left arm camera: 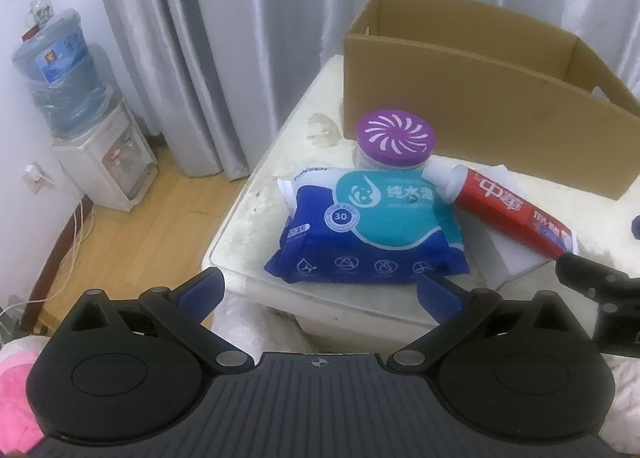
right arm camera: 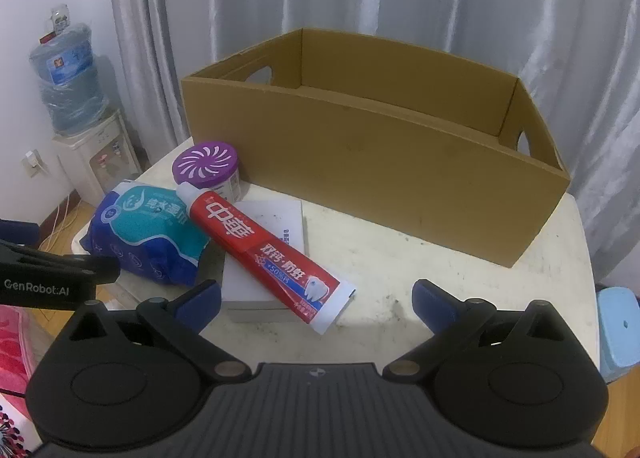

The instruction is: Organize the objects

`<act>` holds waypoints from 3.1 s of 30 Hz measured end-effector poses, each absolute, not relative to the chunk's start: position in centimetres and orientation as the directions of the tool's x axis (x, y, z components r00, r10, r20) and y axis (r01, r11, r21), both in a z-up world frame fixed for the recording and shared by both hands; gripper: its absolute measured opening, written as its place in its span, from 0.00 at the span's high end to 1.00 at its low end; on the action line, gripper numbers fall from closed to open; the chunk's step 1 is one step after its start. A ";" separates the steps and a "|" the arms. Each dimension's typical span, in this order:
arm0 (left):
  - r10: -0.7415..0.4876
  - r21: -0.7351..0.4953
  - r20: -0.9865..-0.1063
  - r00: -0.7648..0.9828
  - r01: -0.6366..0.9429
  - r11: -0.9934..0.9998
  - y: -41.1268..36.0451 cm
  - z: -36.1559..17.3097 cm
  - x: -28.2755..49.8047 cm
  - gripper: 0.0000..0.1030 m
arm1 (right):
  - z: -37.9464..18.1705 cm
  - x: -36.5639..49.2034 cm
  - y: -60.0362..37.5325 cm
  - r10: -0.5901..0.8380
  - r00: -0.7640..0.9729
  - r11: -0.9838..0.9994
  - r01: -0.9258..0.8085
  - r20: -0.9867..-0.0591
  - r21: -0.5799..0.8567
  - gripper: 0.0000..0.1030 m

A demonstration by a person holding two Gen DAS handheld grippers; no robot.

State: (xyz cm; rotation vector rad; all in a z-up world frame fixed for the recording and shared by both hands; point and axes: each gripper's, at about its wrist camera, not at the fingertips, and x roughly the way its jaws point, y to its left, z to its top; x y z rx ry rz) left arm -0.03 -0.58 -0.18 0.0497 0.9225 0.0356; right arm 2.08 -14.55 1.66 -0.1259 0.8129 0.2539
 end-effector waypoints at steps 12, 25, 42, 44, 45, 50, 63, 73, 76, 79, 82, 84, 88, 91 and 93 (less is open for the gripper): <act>0.062 0.066 -0.801 0.595 -0.015 0.998 -0.5 -0.3 0.3 0.00 | 1.5 2.4 -14.7 0.185 0.653 0.961 -0.278 -0.735 -0.005 0.00; 0.065 0.070 -0.802 0.594 -0.015 0.997 -0.4 -0.1 0.2 0.00 | 1.6 2.2 -14.5 0.187 0.656 0.957 -0.288 -0.731 -0.014 0.00; 0.067 0.072 -0.802 0.594 -0.016 0.997 -0.1 0.0 0.1 0.00 | 1.9 2.4 -14.4 0.186 0.658 0.957 -0.291 -0.730 -0.018 0.00; 0.069 0.074 -0.802 0.593 -0.016 0.997 -0.2 0.0 0.1 0.00 | 1.9 2.4 -14.4 0.184 0.659 0.957 -0.290 -0.729 -0.021 0.00; 0.069 0.075 -0.803 0.593 -0.015 0.997 -0.2 0.0 0.1 0.00 | 1.9 2.4 -14.4 0.183 0.660 0.957 -0.290 -0.729 -0.022 0.00; 0.072 0.079 -0.804 0.590 -0.013 0.997 -0.2 0.1 0.1 0.00 | 1.9 2.5 -14.6 0.184 0.661 0.957 -0.289 -0.727 -0.020 0.00; 0.081 0.096 -0.807 0.584 -0.005 0.995 -1.0 0.6 1.3 0.00 | 1.9 3.1 -15.1 0.178 0.671 0.959 -0.281 -0.720 -0.024 0.00; 0.068 0.095 -0.798 0.599 0.013 0.995 -1.7 1.0 2.7 0.00 | 2.2 4.0 -15.6 0.177 0.687 0.960 -0.278 -0.705 -0.029 0.00; 0.035 0.077 -0.776 0.629 0.040 0.996 -1.9 1.4 2.8 0.00 | 2.4 4.2 -16.1 0.195 0.689 0.957 -0.290 -0.698 -0.018 0.00; -0.006 0.051 -0.751 0.660 0.066 0.997 -2.3 1.9 3.0 0.00 | 2.6 4.3 -16.5 0.236 0.690 0.945 -0.326 -0.684 -0.003 0.00; -0.069 -0.003 -0.734 0.675 0.098 0.995 -2.6 2.3 3.2 0.00 | 2.7 4.4 -16.8 0.270 0.690 0.930 -0.366 -0.671 -0.002 0.00; -0.113 -0.047 -0.734 0.670 0.116 0.992 -2.8 2.5 3.5 0.00 | 2.5 4.5 -16.8 0.286 0.690 0.919 -0.395 -0.665 -0.015 0.00; -0.200 -0.123 -0.733 0.650 0.164 0.979 -3.6 2.8 3.8 0.00 | 1.8 4.8 -16.5 0.340 0.657 0.886 -0.464 -0.673 -0.005 0.00; -0.260 -0.168 -0.739 0.622 0.202 0.965 -4.4 2.6 4.0 0.02 | 1.1 5.1 -16.3 0.386 0.626 0.866 -0.499 -0.677 0.032 0.00; -0.286 -0.185 -0.746 0.601 0.226 0.957 -5.1 2.2 4.4 0.07 | 0.7 5.1 -16.1 0.408 0.624 0.857 -0.514 -0.667 0.043 0.01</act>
